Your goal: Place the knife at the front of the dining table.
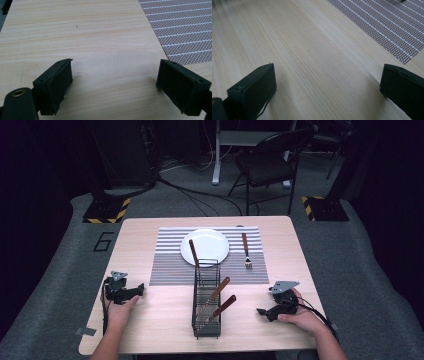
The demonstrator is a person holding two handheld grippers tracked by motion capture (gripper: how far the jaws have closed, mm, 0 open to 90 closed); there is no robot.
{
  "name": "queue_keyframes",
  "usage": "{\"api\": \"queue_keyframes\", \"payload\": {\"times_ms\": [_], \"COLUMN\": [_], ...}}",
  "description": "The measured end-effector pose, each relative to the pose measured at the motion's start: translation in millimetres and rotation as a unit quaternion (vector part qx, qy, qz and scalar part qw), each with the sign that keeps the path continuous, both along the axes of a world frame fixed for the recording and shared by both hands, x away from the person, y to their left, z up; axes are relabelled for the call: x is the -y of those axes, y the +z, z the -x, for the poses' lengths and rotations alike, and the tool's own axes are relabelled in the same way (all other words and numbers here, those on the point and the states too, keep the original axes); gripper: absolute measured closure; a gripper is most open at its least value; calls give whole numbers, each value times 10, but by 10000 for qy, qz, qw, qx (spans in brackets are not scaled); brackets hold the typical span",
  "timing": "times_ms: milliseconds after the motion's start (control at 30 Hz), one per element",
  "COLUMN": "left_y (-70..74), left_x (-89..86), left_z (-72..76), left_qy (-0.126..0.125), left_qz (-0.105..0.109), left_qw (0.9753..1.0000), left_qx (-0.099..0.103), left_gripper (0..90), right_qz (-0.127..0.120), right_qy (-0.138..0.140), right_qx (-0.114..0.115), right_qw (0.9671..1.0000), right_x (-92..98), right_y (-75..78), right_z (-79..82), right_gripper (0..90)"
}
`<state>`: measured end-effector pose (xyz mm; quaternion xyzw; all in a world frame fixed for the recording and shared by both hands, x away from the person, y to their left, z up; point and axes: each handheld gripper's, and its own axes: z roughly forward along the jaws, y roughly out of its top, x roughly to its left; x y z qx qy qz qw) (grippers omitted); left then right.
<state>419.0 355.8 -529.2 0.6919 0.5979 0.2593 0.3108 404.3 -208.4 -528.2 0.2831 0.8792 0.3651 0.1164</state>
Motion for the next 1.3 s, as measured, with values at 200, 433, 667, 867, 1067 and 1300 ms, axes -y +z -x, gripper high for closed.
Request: {"api": "queue_keyframes", "payload": {"times_ms": [200, 433, 667, 867, 1067, 1300], "left_y": [12, 95, 213, 292, 339, 381], "left_x": [1, 16, 92, 189, 320, 501], "left_z": [8, 42, 89, 138, 171, 205], "left_qy": [-63, -49, -111, -259, -487, -721], "left_qz": [5, 295, 417, 421, 468, 528], "left_qw": [10000, 9995, 9991, 9988, 9977, 9960], "left_qx": [41, 58, 35, 54, -34, 39], "left_gripper": [185, 342, 394, 417, 445, 463], "right_qz": [5, 2, 4, 4, 4, 4], "right_qy": [26, 12, 23, 21, 24, 24], "right_qx": [17, 7, 16, 16, 16, 18], "right_qw": [10000, 10000, 10000, 10000, 10000, 10000], "right_x": [1, 1, 1, 1, 1, 1], "right_y": [-1, 0, -1, -1, -1, -1], "right_z": [-5, -2, -4, -4, -4, -4], "right_gripper": [0, 0, 0, 0, 0, 0]}}
